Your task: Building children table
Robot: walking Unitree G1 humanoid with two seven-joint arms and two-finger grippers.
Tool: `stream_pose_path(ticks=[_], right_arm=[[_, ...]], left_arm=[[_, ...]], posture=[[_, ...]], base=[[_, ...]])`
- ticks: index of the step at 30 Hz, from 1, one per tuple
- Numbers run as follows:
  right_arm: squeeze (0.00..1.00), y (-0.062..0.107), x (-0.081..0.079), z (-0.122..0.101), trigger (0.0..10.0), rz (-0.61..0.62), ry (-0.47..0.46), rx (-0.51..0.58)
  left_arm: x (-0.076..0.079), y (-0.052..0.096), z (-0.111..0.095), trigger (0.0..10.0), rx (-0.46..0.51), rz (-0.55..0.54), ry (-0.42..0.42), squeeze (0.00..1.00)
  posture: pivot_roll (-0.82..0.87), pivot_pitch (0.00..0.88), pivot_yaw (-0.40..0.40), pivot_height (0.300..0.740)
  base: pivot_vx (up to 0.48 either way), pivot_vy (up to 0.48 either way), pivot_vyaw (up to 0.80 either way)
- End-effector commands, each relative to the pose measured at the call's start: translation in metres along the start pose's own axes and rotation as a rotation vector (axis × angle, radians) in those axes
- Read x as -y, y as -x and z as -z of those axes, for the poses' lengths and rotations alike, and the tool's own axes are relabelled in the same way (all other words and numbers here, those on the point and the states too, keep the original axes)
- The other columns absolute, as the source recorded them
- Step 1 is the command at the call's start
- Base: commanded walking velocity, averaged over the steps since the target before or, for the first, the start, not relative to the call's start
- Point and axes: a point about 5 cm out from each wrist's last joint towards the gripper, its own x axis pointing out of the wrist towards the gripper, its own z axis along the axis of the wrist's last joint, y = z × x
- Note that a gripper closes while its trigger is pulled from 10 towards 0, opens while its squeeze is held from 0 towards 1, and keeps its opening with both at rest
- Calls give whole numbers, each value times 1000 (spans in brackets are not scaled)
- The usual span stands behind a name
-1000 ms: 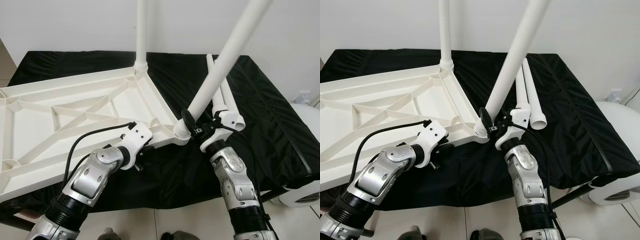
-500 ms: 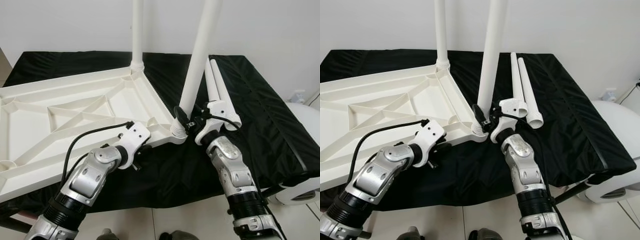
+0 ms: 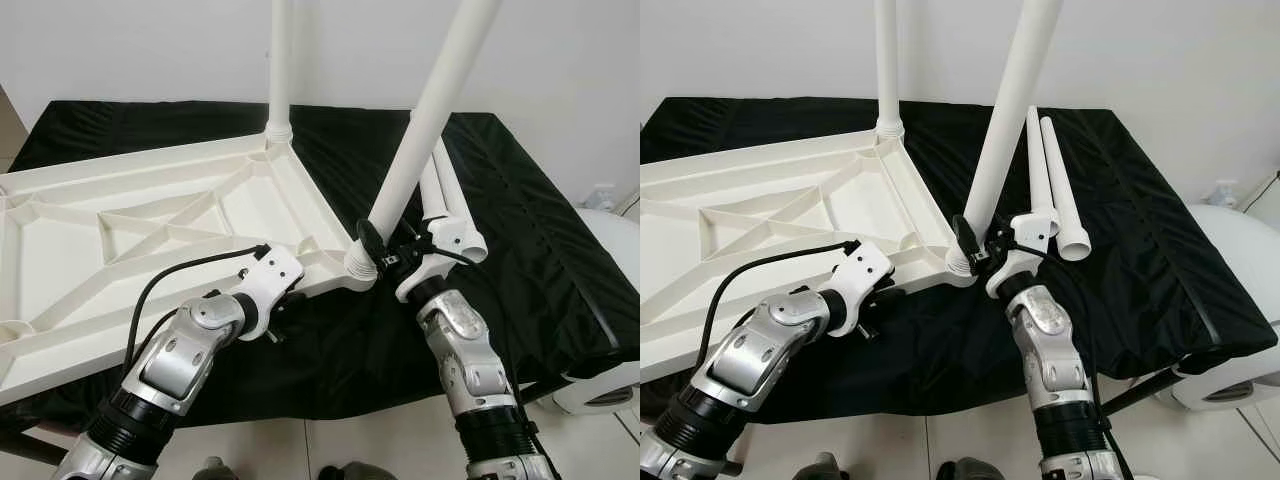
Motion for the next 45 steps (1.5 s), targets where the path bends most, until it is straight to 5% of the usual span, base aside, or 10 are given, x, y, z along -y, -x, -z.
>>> stream_pose_path(ticks=[1, 12, 16, 33, 40, 45], right_arm=[[0, 16, -6, 41, 10000, -5, -30, -209], [0, 2, -17, 41, 10000, 139, -69, -203], [0, -4, -11, 42, 10000, 348, -42, -196], [0, -2, -21, 38, 10000, 320, 43, -110], [0, 15, -14, 40, 10000, 285, 49, -55], [0, 26, -2, 47, 10000, 386, 28, -72]], left_arm=[[-8, 6, -19, 10000, 79, -64, -42, 0], [-9, 9, -20, 10000, 78, -74, -42, 0], [-10, 11, -20, 10000, 76, -76, -42, 0], [-12, 12, -22, 10000, 82, -97, -35, 0], [-14, 11, -24, 10000, 89, -100, -36, 0], [-14, 11, -24, 10000, 90, -99, -40, 0]], posture=[[57, 41, -68, 740], [74, 49, -67, 740], [79, 52, -66, 740], [81, 45, -78, 740], [74, 39, -78, 740], [72, 37, -73, 740]], base=[[0, 0, 0], [0, 0, 0], [0, 0, 0], [0, 0, 0], [0, 0, 0], [0, 0, 0]])
